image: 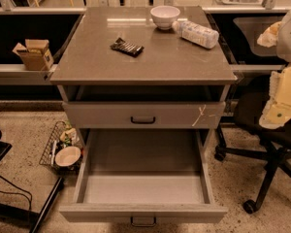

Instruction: Place rxbar chocolate into middle drawer

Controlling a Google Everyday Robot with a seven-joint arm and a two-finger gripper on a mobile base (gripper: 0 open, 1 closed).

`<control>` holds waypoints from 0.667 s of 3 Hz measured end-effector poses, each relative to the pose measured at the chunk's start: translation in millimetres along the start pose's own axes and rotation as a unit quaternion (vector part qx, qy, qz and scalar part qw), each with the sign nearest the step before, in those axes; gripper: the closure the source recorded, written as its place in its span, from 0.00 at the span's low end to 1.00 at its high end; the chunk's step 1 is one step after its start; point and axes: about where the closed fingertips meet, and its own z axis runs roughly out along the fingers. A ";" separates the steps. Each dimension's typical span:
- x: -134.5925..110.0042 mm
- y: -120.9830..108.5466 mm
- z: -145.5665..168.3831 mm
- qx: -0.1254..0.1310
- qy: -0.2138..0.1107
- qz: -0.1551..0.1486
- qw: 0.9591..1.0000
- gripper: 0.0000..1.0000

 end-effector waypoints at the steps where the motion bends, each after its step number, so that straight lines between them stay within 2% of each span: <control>1: -1.6 -2.2 -1.3 0.006 -0.005 -0.001 1.000 0.00; 2: -11.0 -33.1 10.9 0.020 -0.062 0.007 0.998 0.00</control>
Offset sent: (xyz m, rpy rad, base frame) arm 0.1148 0.0037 -0.0011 0.3561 -0.1849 0.0190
